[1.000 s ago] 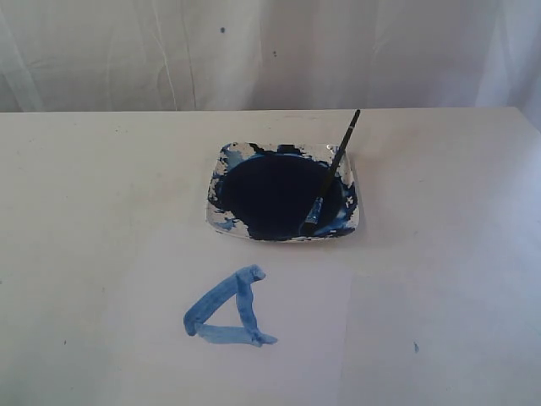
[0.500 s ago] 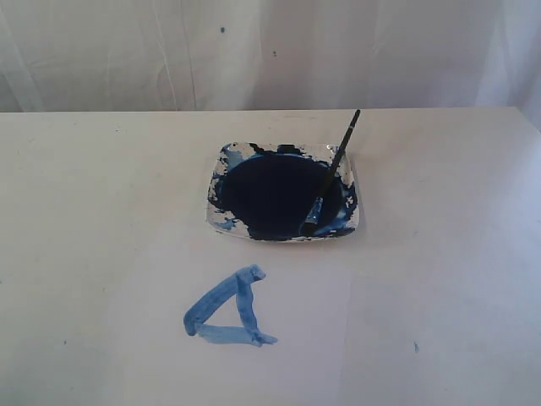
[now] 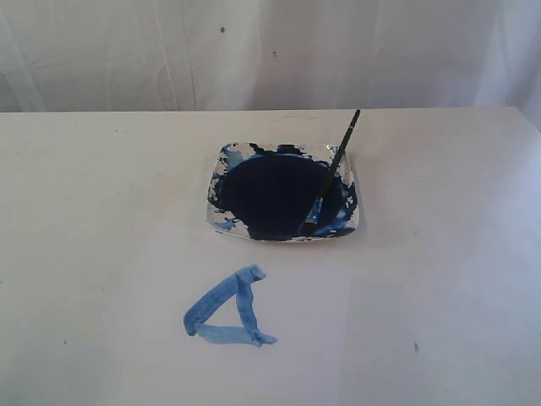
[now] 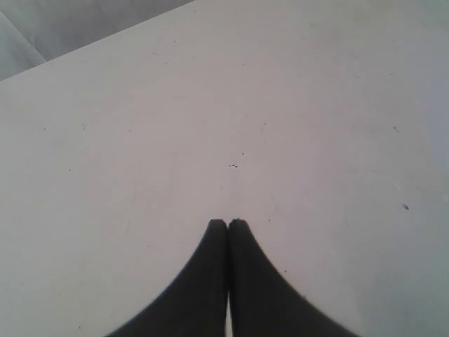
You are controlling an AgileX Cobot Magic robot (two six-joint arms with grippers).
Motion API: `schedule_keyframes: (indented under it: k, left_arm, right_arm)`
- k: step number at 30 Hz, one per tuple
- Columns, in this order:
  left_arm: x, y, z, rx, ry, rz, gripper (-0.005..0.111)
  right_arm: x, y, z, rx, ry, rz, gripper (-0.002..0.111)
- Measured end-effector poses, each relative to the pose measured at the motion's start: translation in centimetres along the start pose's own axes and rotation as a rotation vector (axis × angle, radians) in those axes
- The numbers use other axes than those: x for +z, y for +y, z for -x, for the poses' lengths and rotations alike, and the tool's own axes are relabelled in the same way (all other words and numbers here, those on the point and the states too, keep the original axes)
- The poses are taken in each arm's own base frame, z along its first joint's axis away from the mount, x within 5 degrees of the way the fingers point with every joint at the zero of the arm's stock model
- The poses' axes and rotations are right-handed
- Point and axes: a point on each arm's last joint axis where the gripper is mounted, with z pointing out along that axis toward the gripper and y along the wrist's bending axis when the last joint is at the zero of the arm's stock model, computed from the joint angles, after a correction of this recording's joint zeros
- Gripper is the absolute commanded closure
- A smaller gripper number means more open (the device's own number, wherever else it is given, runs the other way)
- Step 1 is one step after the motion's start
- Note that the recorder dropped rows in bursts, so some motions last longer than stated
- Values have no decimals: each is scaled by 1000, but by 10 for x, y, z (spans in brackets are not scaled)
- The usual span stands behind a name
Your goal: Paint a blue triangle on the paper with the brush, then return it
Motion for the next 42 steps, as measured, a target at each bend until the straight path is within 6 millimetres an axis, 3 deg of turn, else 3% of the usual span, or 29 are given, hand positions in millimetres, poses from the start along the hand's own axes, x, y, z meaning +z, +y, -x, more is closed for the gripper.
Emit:
schedule_keyframes:
  k: [30,42]
  left_arm:
    - [0,0,0,0,0,0,107]
    - [0,-4,2,-116,-17,-49,107]
  right_arm:
    - [0,2,0,65,4,23,61]
    - [0,2,0,65,4,23,61]
